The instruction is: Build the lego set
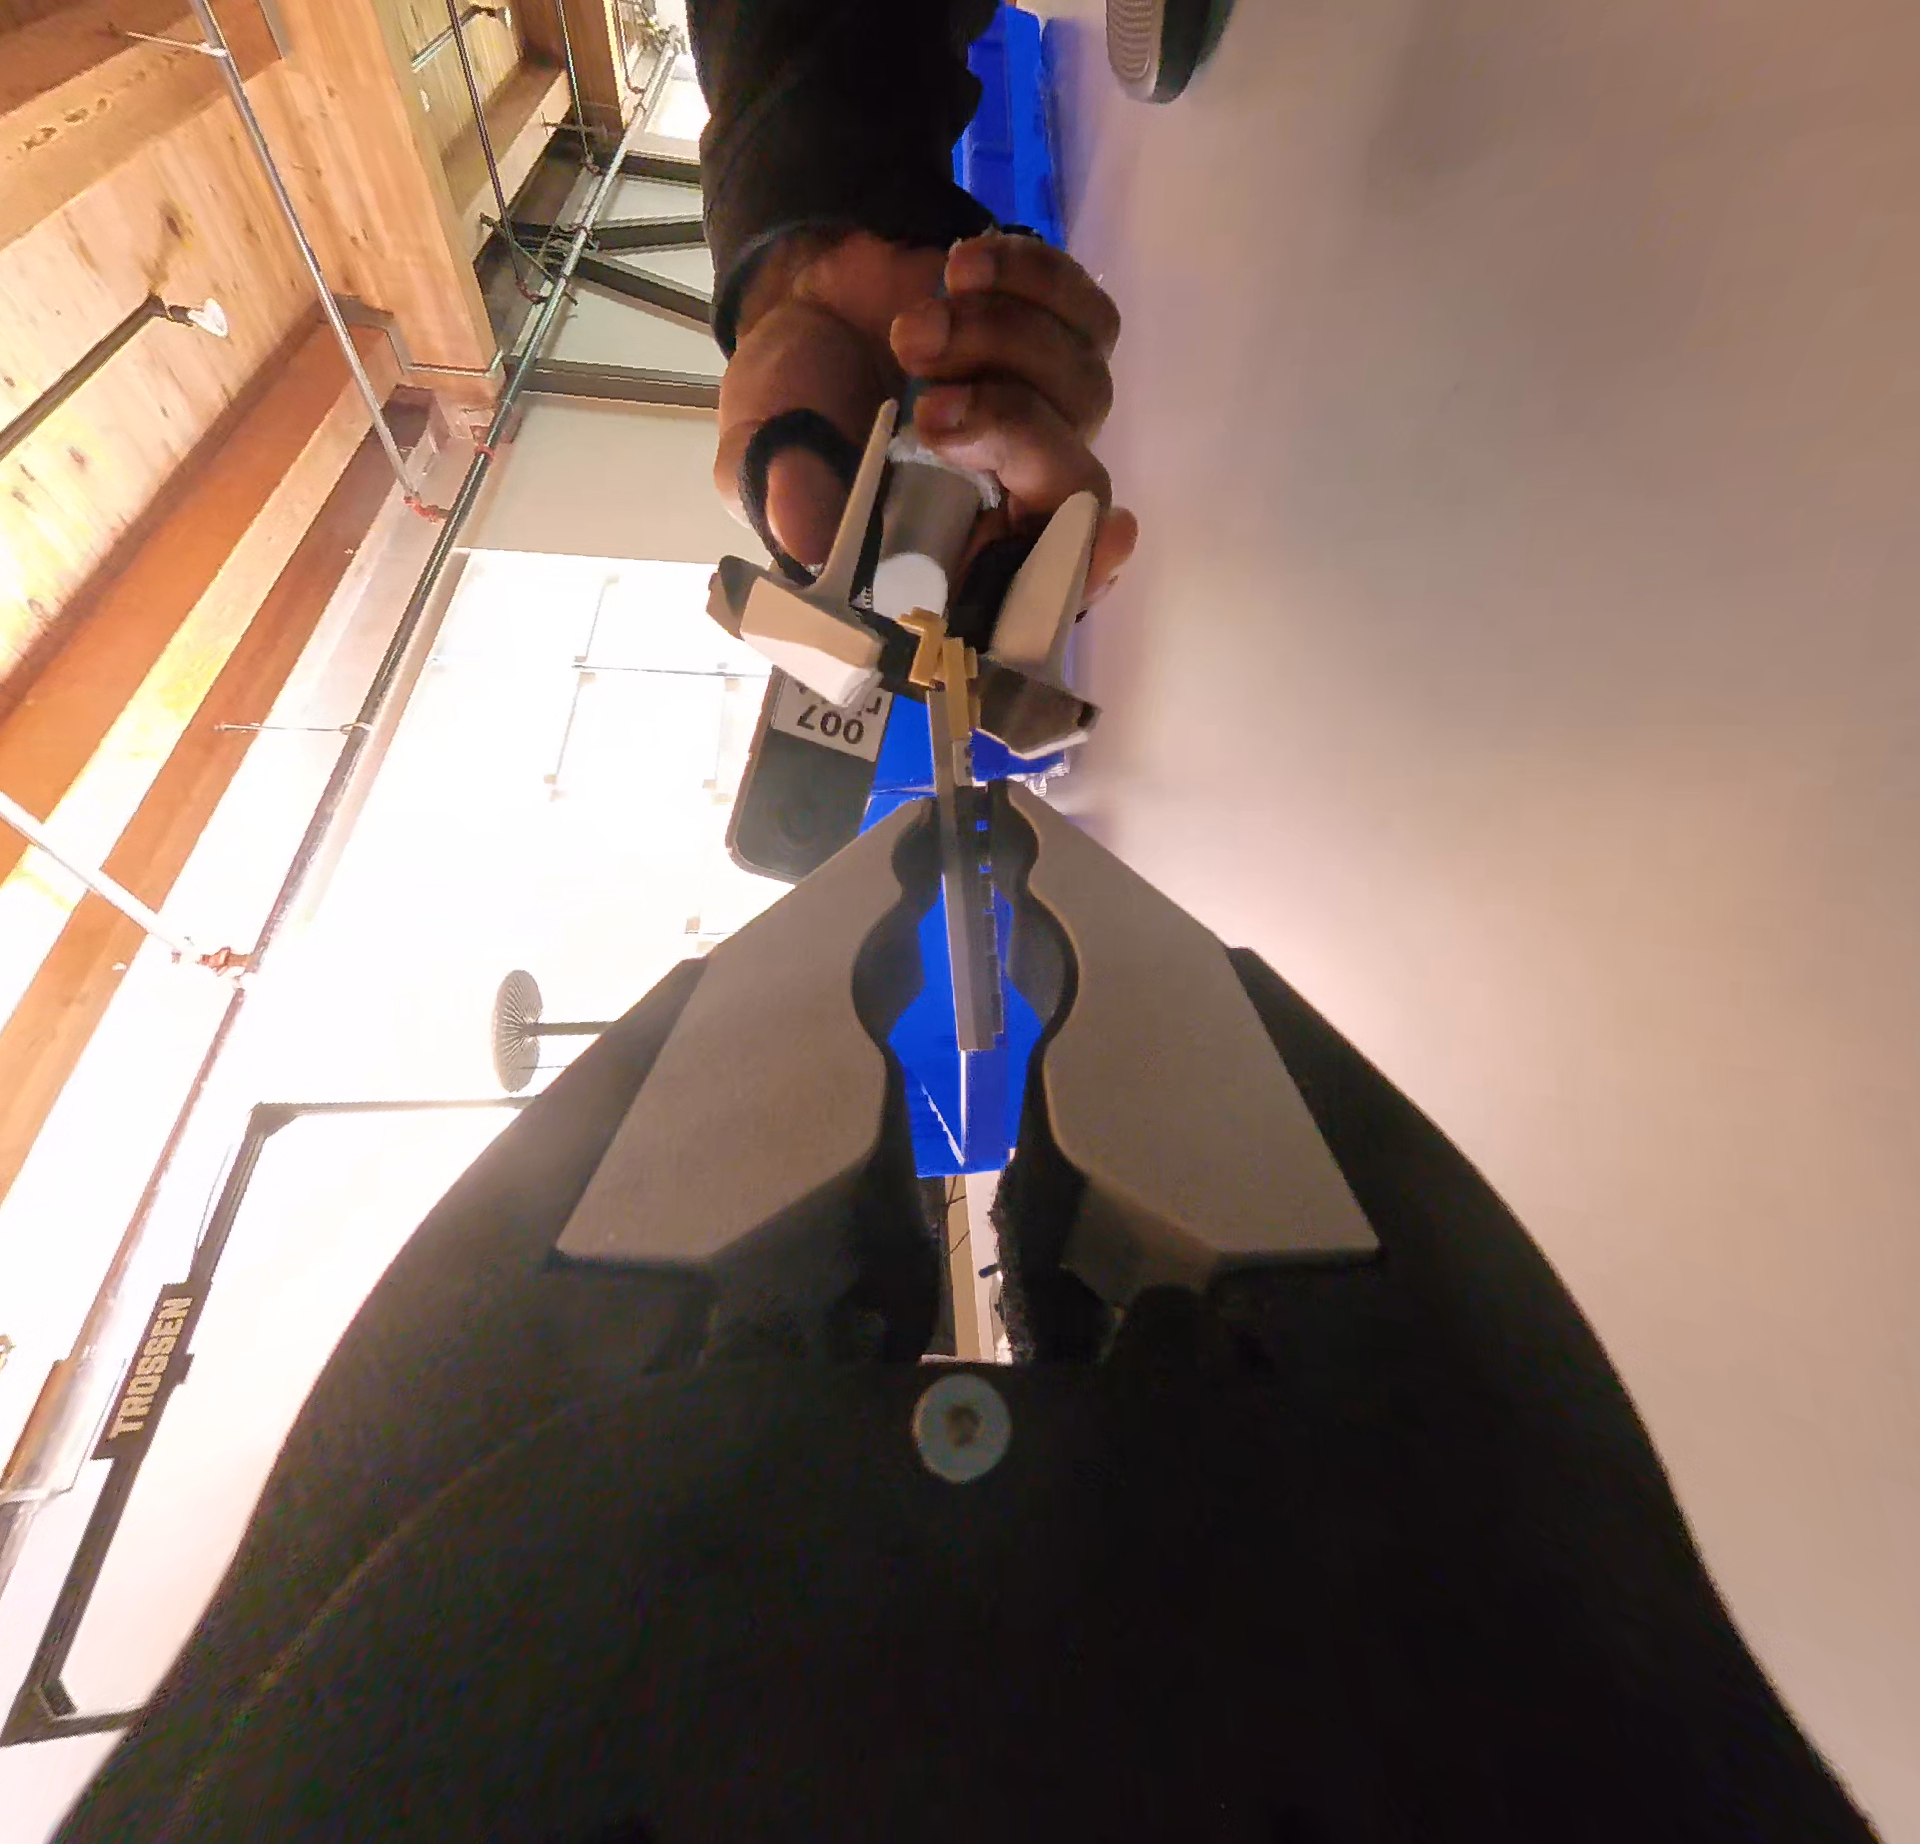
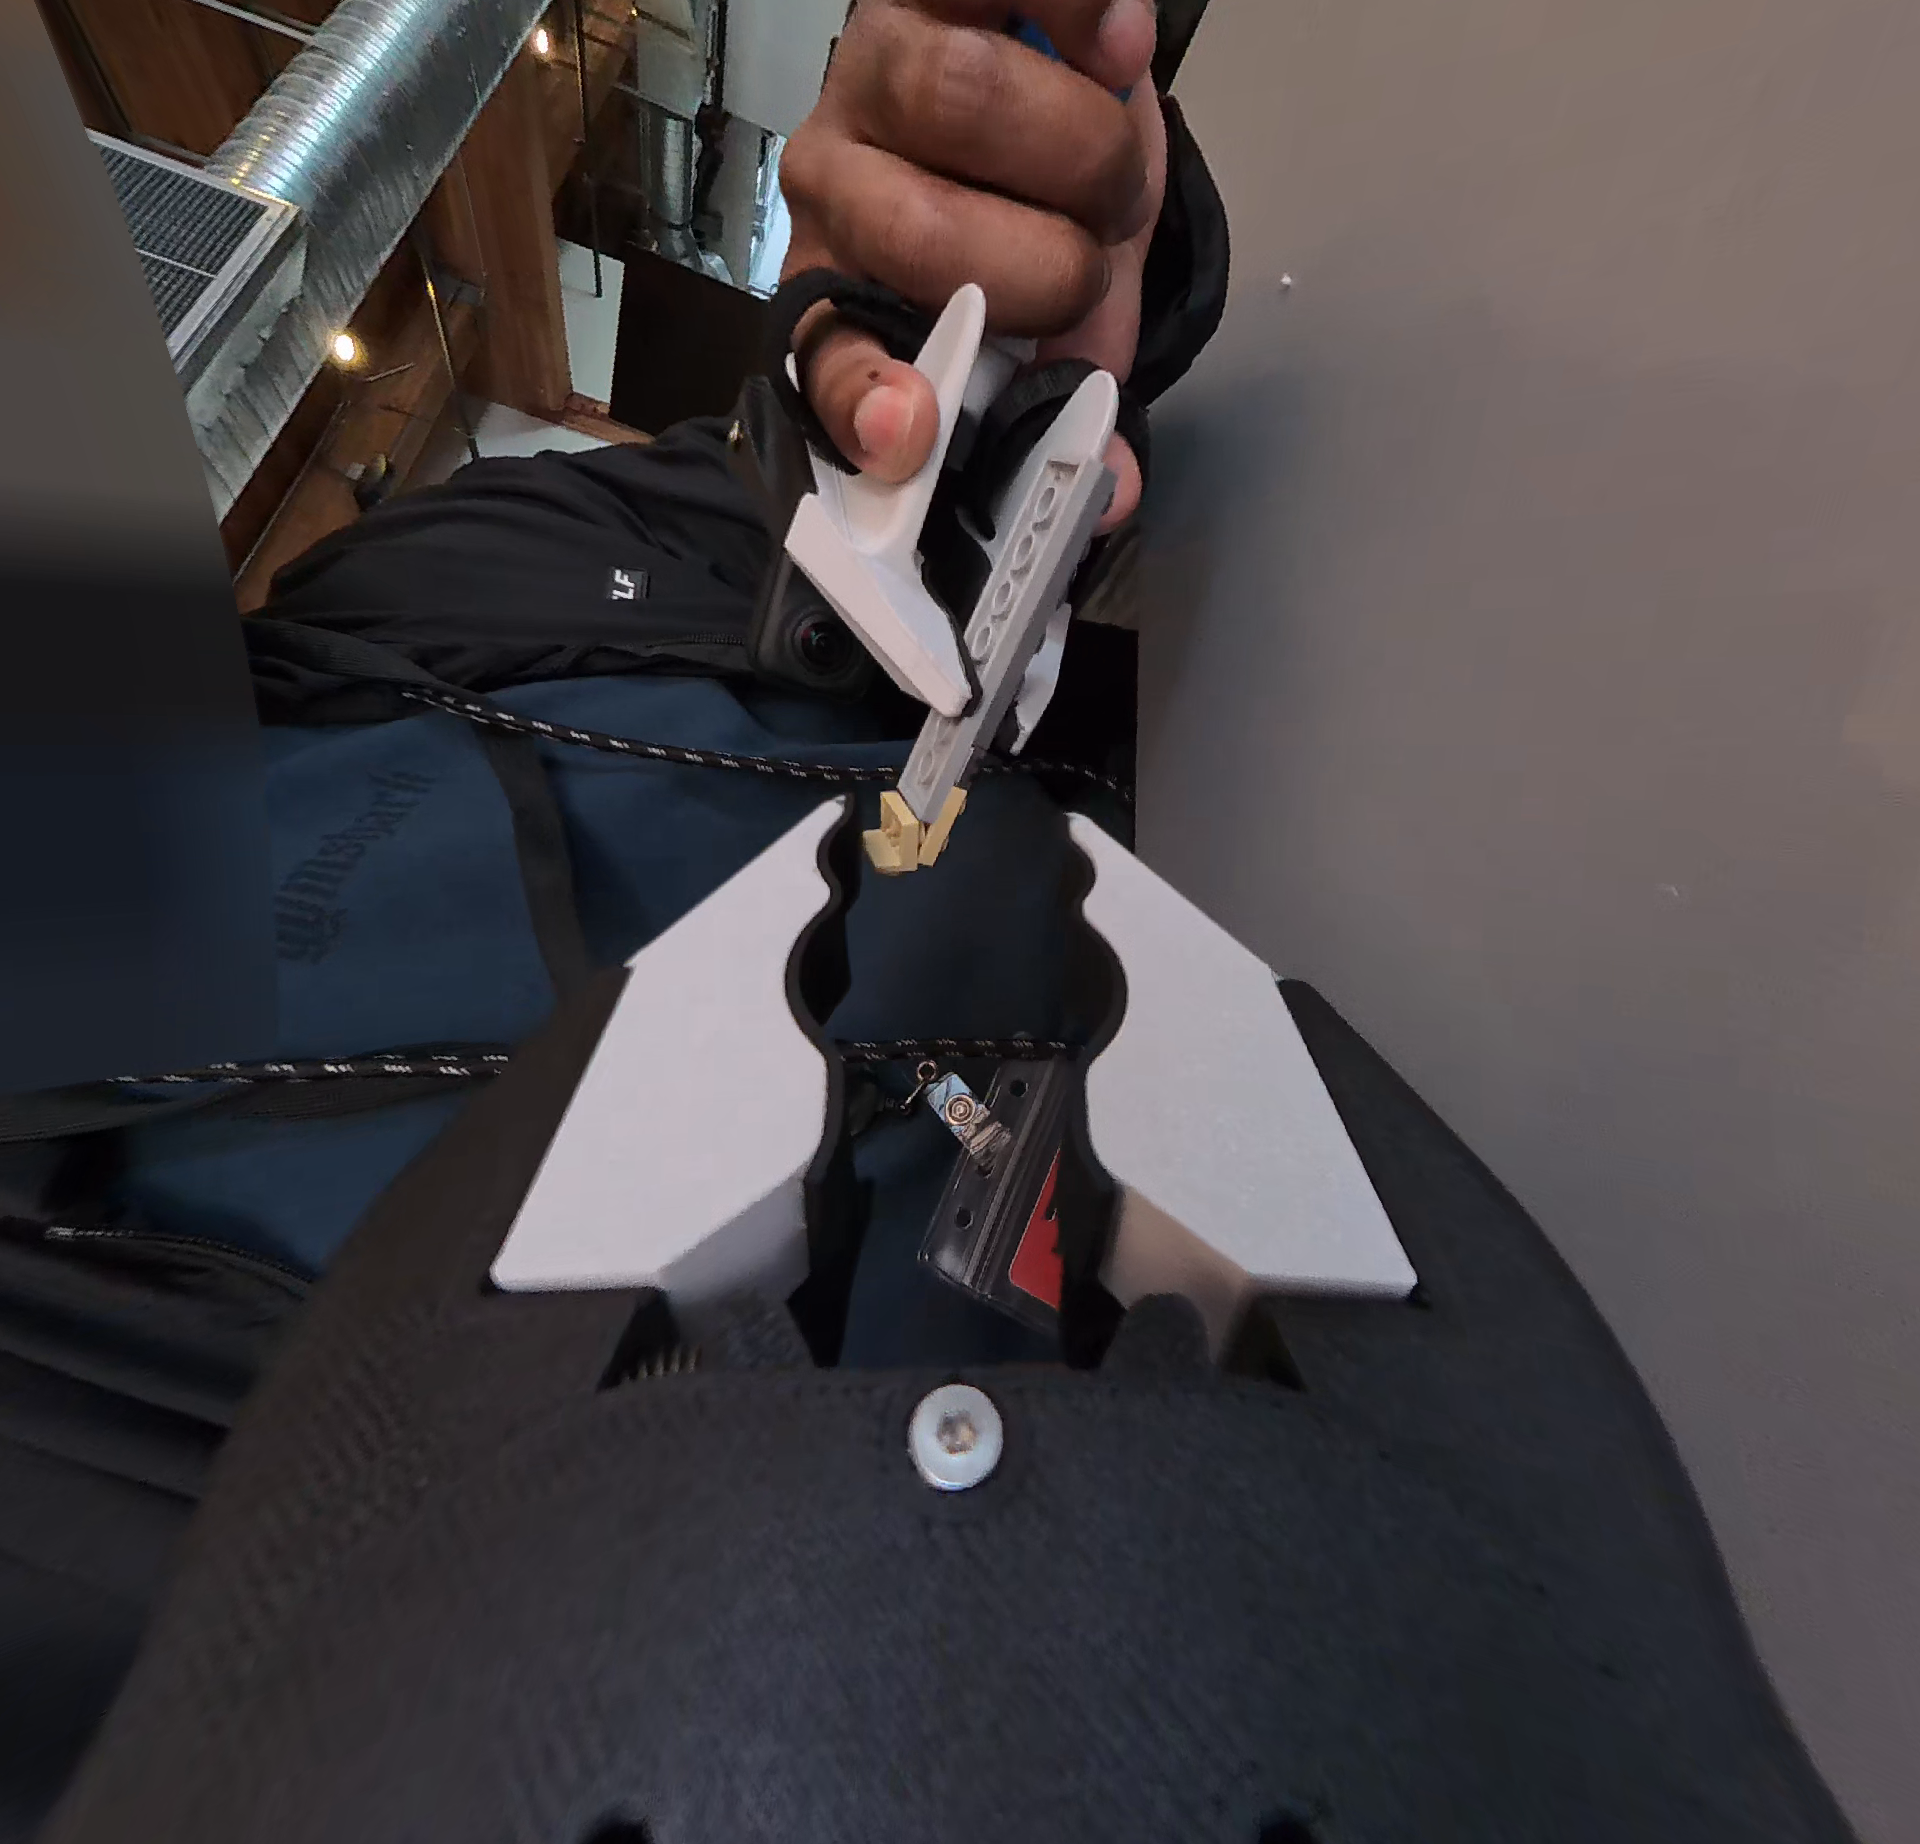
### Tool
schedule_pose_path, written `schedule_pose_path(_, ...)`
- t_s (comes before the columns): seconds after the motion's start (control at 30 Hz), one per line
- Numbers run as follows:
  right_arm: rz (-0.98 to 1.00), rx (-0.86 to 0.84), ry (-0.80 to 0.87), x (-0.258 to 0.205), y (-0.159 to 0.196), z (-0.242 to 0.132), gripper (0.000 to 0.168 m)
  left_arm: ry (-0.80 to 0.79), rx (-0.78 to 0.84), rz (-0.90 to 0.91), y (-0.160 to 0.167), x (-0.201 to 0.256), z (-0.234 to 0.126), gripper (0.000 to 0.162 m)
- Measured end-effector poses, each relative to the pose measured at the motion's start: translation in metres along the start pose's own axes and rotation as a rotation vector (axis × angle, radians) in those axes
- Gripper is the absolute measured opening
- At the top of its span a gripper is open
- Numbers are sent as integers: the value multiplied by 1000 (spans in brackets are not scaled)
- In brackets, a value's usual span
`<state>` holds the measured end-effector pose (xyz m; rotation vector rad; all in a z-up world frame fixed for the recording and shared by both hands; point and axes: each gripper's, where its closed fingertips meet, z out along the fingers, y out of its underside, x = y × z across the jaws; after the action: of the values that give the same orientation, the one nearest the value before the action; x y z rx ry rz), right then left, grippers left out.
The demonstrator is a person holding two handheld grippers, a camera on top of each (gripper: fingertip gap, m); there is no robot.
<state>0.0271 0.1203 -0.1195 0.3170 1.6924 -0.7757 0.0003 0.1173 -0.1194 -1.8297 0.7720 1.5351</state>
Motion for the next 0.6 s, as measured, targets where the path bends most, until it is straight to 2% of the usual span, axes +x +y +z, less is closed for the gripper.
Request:
schedule_pose_path(0.2,-1,-12,-17,-1,3,2,24,2,4,11,-1,-1,1,9)
schedule_pose_path(0.33,-9,-3,-35,-4,3,2,11,4,0,16,-1,0,2,8)
schedule_pose_path(0.6,-33,27,-27,-2,1,3,9,11,-5,16,0,0,3,9)
